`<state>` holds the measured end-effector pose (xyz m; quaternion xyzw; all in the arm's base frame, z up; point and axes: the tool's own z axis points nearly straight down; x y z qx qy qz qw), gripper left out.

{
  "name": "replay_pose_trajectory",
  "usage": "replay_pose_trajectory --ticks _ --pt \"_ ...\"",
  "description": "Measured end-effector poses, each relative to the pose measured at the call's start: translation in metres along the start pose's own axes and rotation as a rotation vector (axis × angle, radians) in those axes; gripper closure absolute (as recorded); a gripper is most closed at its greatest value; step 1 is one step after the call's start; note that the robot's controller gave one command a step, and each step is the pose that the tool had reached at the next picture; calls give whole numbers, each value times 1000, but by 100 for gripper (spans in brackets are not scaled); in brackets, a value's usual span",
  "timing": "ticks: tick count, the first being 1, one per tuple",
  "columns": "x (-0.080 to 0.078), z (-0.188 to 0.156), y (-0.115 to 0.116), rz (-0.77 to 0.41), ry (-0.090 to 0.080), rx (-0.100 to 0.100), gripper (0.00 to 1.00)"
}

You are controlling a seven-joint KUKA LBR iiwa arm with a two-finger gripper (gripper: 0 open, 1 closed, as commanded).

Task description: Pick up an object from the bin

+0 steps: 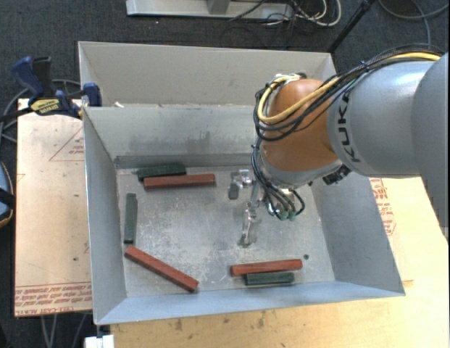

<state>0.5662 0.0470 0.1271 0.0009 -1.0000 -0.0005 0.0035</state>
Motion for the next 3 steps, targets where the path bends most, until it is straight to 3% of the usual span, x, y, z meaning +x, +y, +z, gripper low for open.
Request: replay_pose_trajectory --ticks 1,2,3 --pt "71 58 -14 -326 -9 1 0" --pt "71 54 -14 -326 -5 1 100" --pt "72 53 -49 -739 -17 4 100"
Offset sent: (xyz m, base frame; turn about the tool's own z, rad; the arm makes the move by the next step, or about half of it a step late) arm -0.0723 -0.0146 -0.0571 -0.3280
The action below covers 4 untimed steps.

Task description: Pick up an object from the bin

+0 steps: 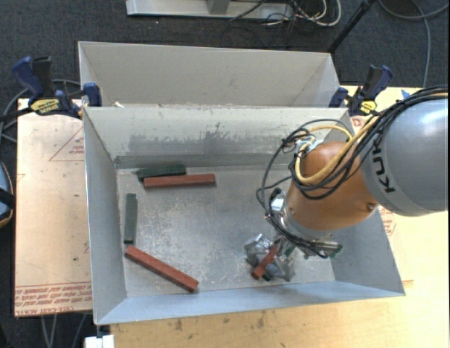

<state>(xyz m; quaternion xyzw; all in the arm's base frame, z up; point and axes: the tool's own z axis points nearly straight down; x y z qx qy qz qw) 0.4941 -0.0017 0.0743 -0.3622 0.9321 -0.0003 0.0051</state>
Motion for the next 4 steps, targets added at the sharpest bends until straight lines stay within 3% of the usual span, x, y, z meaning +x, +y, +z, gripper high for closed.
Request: replay_pose_trajectory --ticks 1,2,3,4 --pt "24 -22 -14 -19 6 -3 100" --pt "23 -21 -13 -21 5 -4 0" --pt "-4 4 -92 -182 6 -3 0" --pt "31 3 -70 -166 1 -2 0"
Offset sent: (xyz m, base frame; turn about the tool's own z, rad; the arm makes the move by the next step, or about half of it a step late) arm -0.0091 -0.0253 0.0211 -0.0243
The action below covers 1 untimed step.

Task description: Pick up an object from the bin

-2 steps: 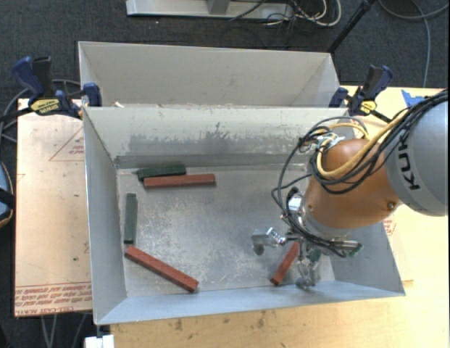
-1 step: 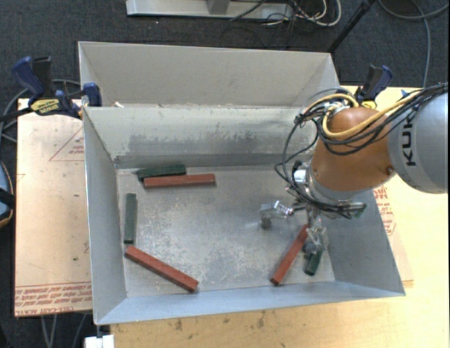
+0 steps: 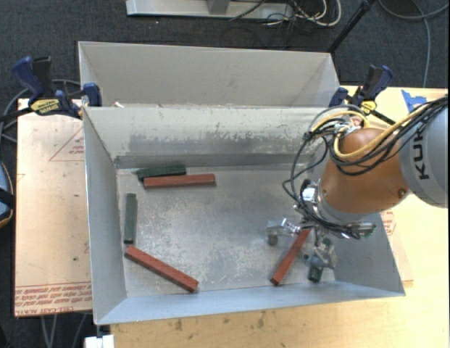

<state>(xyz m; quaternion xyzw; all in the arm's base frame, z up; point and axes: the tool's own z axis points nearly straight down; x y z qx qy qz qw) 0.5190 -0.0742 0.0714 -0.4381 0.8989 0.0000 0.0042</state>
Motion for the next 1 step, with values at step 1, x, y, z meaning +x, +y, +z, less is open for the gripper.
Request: replay_pose_trajectory --ticks 1 --pt "1 -1 -2 5 6 -1 100"
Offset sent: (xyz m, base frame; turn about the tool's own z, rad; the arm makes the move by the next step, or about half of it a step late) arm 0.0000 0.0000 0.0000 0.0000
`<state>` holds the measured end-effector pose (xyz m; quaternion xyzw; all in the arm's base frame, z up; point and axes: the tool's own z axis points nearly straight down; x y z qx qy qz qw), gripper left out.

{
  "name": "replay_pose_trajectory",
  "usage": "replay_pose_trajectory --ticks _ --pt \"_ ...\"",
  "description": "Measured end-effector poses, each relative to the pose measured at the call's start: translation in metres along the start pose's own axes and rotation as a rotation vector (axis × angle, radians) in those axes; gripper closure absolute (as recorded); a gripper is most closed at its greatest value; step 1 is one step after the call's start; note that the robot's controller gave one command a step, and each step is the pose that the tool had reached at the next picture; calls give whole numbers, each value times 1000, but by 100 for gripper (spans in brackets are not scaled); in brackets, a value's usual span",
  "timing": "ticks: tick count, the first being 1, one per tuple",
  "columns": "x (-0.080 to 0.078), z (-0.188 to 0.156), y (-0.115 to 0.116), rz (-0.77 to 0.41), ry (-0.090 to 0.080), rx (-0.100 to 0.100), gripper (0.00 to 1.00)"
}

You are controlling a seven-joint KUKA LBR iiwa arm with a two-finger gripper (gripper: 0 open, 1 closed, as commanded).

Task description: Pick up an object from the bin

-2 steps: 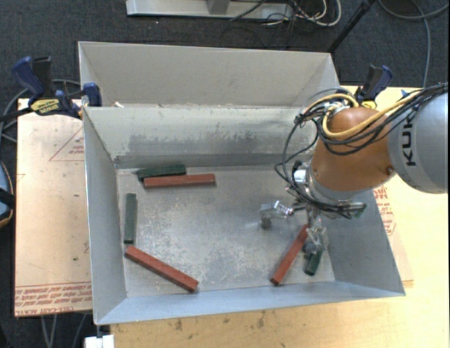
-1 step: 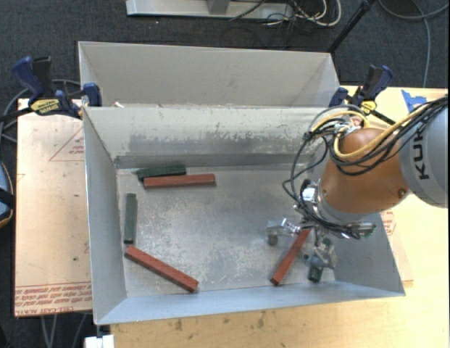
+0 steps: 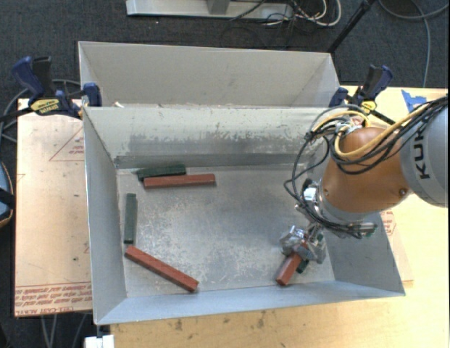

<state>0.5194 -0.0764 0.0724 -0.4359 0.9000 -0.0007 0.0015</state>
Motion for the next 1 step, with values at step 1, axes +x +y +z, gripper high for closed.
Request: replay_pose_trajectory --ticks 1 --pt "6 -156 -15 16 -4 7 100"
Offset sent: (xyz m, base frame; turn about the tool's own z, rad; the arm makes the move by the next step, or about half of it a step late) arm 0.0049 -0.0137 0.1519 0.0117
